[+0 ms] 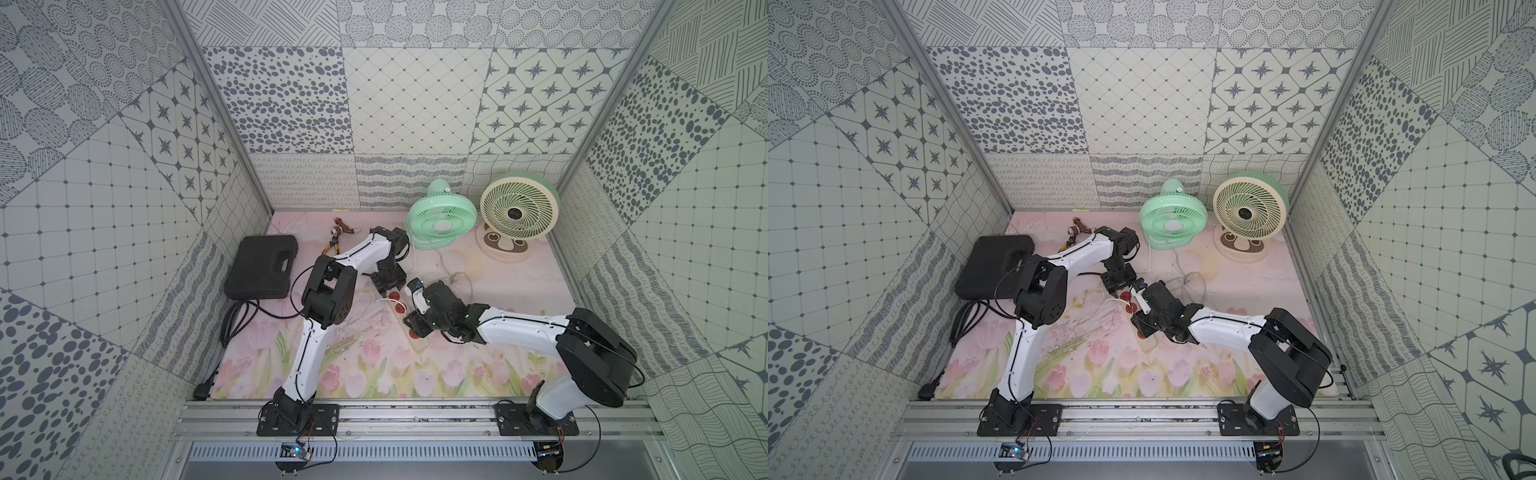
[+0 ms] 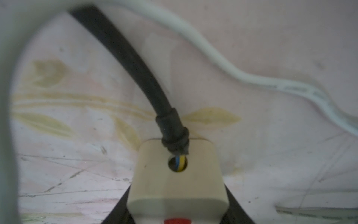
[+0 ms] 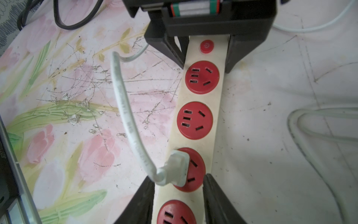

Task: Unplug the desk fan from the power strip
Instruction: Remove the plug from the socket.

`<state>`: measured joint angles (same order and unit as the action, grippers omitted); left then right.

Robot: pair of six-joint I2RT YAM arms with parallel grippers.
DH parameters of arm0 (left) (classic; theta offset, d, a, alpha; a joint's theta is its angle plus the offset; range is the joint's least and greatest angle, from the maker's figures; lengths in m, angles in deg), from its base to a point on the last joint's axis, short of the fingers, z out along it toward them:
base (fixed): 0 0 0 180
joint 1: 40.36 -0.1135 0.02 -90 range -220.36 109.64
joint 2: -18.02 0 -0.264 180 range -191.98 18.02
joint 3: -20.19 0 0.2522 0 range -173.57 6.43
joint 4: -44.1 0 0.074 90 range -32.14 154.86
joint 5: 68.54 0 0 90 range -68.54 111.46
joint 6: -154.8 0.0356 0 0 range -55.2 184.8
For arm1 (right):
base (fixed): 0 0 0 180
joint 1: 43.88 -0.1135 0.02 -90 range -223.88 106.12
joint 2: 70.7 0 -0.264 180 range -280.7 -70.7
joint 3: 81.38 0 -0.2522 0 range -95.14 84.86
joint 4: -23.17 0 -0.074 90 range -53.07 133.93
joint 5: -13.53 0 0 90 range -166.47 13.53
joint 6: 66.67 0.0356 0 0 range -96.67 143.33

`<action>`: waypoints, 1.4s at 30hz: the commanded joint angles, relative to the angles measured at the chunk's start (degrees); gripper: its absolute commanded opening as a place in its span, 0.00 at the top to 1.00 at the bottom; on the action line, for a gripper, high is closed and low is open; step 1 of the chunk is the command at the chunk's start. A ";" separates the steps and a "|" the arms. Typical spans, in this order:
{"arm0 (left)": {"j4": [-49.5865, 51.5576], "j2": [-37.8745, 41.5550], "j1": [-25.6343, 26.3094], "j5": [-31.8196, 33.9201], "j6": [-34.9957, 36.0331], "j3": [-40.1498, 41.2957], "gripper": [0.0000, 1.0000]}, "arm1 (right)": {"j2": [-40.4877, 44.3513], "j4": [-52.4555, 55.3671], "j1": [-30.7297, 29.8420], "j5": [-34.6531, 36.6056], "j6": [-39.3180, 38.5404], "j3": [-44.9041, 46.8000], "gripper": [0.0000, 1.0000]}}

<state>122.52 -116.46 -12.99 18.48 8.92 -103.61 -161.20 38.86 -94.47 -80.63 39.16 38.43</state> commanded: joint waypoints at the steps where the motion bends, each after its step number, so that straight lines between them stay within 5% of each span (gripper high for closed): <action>1: 16.36 -3.07 -0.12 6.17 -1.51 1.96 1.00 | -1.61 -1.79 -0.86 1.65 -0.10 -2.14 0.57; 13: 15.81 -3.34 -0.07 6.20 -1.52 2.19 1.00 | -5.27 -0.27 -3.40 7.66 0.01 -4.53 0.64; 29: 14.38 -3.17 -0.04 5.23 -1.08 3.33 1.00 | -6.79 1.50 -7.53 16.66 -1.52 -6.36 1.00; 42: 14.31 -2.83 -0.02 5.45 -0.87 3.73 1.00 | -7.99 2.73 -12.76 25.99 -4.96 -8.56 1.00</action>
<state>122.04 -116.13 -13.01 18.26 8.83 -102.54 -168.59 43.24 -105.99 -55.15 36.34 31.72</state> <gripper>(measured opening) 0.518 0.179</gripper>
